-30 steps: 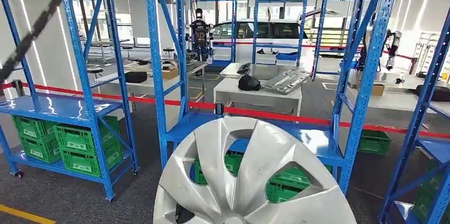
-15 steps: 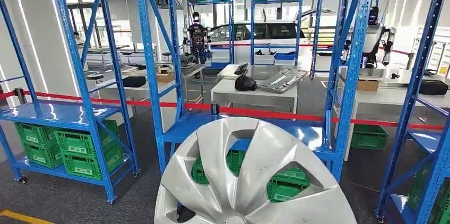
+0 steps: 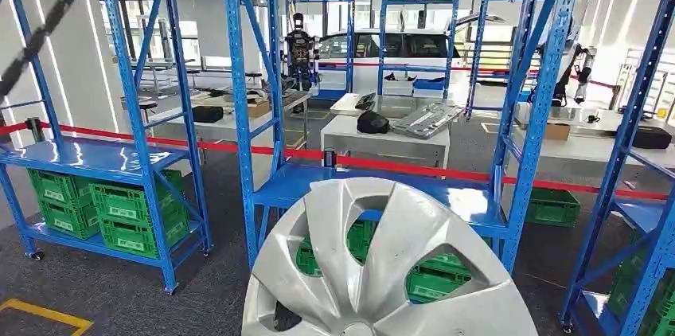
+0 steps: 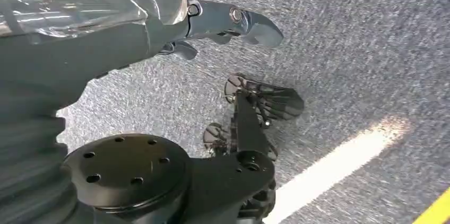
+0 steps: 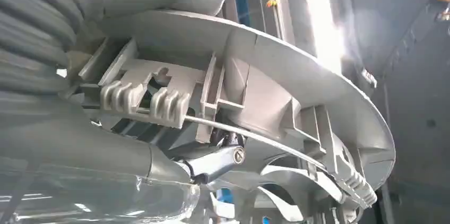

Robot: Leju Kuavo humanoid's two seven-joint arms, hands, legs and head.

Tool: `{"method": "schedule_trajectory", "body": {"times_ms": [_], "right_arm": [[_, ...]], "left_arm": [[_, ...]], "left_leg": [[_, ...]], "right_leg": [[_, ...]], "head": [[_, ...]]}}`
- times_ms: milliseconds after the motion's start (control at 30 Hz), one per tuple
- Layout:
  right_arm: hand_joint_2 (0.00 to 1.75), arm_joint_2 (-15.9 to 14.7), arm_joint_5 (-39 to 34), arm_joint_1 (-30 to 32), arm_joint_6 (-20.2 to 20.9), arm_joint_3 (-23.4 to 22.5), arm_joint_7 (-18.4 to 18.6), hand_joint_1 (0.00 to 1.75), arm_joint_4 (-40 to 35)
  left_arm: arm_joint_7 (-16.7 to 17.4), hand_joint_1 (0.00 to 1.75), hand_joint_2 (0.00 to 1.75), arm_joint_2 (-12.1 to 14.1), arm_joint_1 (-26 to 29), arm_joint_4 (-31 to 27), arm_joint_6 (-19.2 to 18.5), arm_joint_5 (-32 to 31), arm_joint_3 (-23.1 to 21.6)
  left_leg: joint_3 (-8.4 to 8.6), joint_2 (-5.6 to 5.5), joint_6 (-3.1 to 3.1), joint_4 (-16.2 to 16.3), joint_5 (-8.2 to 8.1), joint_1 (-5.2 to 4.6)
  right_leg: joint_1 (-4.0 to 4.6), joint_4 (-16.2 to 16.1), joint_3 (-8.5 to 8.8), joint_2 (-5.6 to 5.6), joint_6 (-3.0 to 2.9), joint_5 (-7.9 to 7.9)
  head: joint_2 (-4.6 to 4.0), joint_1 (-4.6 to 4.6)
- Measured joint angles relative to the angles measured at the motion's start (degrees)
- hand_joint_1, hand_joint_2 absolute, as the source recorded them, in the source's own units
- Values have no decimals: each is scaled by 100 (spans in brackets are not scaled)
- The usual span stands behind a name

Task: Take the parts from the cabinet and place them on the table.

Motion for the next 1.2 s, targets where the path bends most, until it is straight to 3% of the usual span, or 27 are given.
{"method": "schedule_trajectory", "body": {"times_ms": [33, 67, 100, 133, 167, 233, 300, 333, 400, 433, 467, 500, 533, 600, 633, 767, 800, 833, 867, 900, 967, 1000, 1033, 1067, 1100, 1167, 1200], "right_arm": [[175, 0, 28, 2, -15, -13, -13, 175, -2], [175, 0, 59, 2, -39, -28, -33, 175, -2], [175, 0, 74, 2, -46, -33, -41, 175, -2], [175, 0, 85, 12, -48, -37, -48, 175, -2], [175, 7, 92, 16, -57, -39, -52, 175, -13], [175, 9, 98, 23, -63, -46, -70, 175, -13], [175, 11, 129, 22, -109, -48, -112, 175, -15], [175, 15, 155, 28, -122, -48, -127, 175, -15], [175, 24, 186, 36, -135, -48, -157, 175, -17], [175, 24, 190, 46, -135, -48, -162, 175, -17], [175, 24, 190, 68, -135, -48, -166, 175, -17], [175, 24, 192, 90, -133, -50, -173, 175, -17], [175, 24, 192, 113, -127, -48, -173, 175, -17], [175, 24, 194, 132, -122, -48, -175, 175, -22], [175, 24, 194, 132, -122, -48, -175, 175, -26], [175, 24, 194, 133, -122, -48, -175, 175, -33], [175, 22, 192, 127, -122, -48, -175, 175, -52], [175, 22, 190, 126, -122, -48, -175, 175, -59], [175, 20, 192, 135, -122, -44, -179, 175, -92], [175, 17, 190, 129, -122, -44, -179, 175, -98], [175, 13, 188, 131, -120, -44, -181, 175, -114], [175, 11, 190, 139, -118, -41, -181, 175, -111], [175, 4, 190, 146, -118, -39, -181, 175, -111], [175, -2, 190, 149, -116, -41, -181, 175, -111], [175, -6, 190, 148, -116, -41, -181, 175, -111], [175, -7, 190, 136, -109, -37, -181, 175, -111], [175, -7, 190, 125, -105, -35, -181, 175, -111]], "left_arm": [[2, 0, 175, -2, 3, 0, 2, -9, 2], [2, 0, 175, -4, 3, 0, 2, -26, 4], [2, 0, 175, -9, 2, 0, 2, -33, 7], [2, 0, 175, -9, 2, 0, 4, -35, 7], [2, 0, 175, -9, 2, 0, 11, -41, 9], [4, 0, 175, -9, 9, 0, 13, -42, 9], [7, 0, 175, -7, 17, 2, 20, -44, 13], [7, 0, 175, -11, 23, 2, 20, -48, 13], [7, 0, 175, -7, 25, 2, 20, -50, 15], [7, 0, 175, -9, 30, 2, 20, -55, 15], [7, 0, 175, -9, 40, 2, 20, -59, 15], [7, 0, 175, -9, 45, 2, 20, -59, 15], [7, 0, 175, -7, 47, 2, 20, -59, 15], [7, 0, 175, 2, 45, 2, 20, -66, 18], [7, 0, 175, 4, 45, 2, 20, -68, 18], [7, 0, 175, 13, 41, 2, 20, -68, 17], [5, 0, 175, 17, 42, 2, 20, -70, 20], [2, 0, 175, 20, 42, 2, 20, -81, 20], [2, 0, 175, 22, 70, 2, 20, -92, 20], [0, 0, 175, 15, 63, 0, 20, -92, 20], [-2, 0, 175, 24, 64, 2, 20, -92, 24], [-2, 0, 175, 24, 66, 2, 20, -92, 28], [-2, 0, 175, 22, 66, 2, 20, -92, 35], [-2, 0, 175, 22, 66, 2, 20, -92, 44], [-2, 0, 175, 20, 67, 2, 20, -92, 52], [-2, 0, 175, 15, 67, 0, 20, -92, 55], [-2, 0, 175, 15, 67, 0, 20, -92, 57]], "left_leg": [[-28, -3, -12, 19, 16, 1], [-55, -6, -22, 53, 21, 3], [-78, -9, -30, 95, 24, 1], [-106, -10, -63, 121, 28, -34], [-124, -6, -88, 140, 35, -36], [-144, -3, -154, 124, 81, -28], [-204, -21, -230, 201, 25, 1], [-296, -26, -268, 407, -193, 7], [-661, -24, -331, 1397, -758, 43], [-813, -24, -346, 1806, -925, 52], [-871, -23, -357, 2045, -986, 64], [-771, -23, -355, 1939, -912, 71], [-524, -23, -343, 1554, -736, 73], [140, -28, -295, 470, -343, 68], [228, -30, -281, 322, -312, 65], [286, -37, -265, 173, -375, 57], [328, -35, -240, 109, -389, 20], [300, -35, -220, 123, -379, 13], [282, -15, -72, 27, -248, 56], [257, -5, -41, 18, -220, 40], [169, -1, 4, 23, -163, 28], [120, 3, 10, 31, -136, 17], [79, 3, 10, 38, -112, 10], [48, 2, 5, 47, -93, 8], [24, 0, -5, 59, -78, 9], [-5, -8, -24, 105, -68, 10], [-28, -6, -44, 134, -64, 2]], "right_leg": [[-1, -460, 282, -2, 52, 159], [-4, -1129, 679, -4, 96, 370], [-7, -1669, 1004, -8, 97, 489], [27, -1737, 1018, -1, -4, 448], [21, -1761, 984, 2, -52, 498], [44, -1733, 955, 3, -100, 526], [-34, -1769, 967, -5, -186, 604], [-36, -1770, 945, -9, -225, 632], [-30, -1759, 877, -10, -241, 678], [-27, -1751, 839, -9, -243, 698], [-25, -1738, 799, -9, -242, 722], [-25, -1731, 776, -6, -229, 731], [-25, -1723, 763, -3, -216, 740], [-22, -1721, 765, 0, -190, 756], [-21, -1721, 766, 0, -182, 761], [-21, -1721, 763, -2, -172, 768], [34, -1706, 723, -2, -137, 788], [19, -1708, 702, -4, -109, 807], [1, -1683, 645, -5, -12, 831], [11, -1532, 544, -3, -27, 694], [-2, -600, 154, -1, -86, 208], [-4, -98, -57, -3, -85, 13], [-5, 190, -161, -2, -59, -71], [-6, 171, -118, -3, -27, -51], [-7, -163, 106, -3, 24, 71], [-21, -1333, 794, -7, 103, 437], [-21, -1737, 986, -7, 59, 447]], "head": [[0, -2], [0, 4], [0, 9], [0, 13], [0, 4], [0, 2], [0, 7], [0, -9], [0, -22], [0, -22], [-2, -26], [-2, -26], [-2, -33], [-2, -37], [0, -35], [-2, -37], [-2, -33], [0, -33], [0, -26], [0, -26], [0, -4], [0, -4], [0, -4], [0, -4], [0, -2], [0, 2], [0, 7]]}}
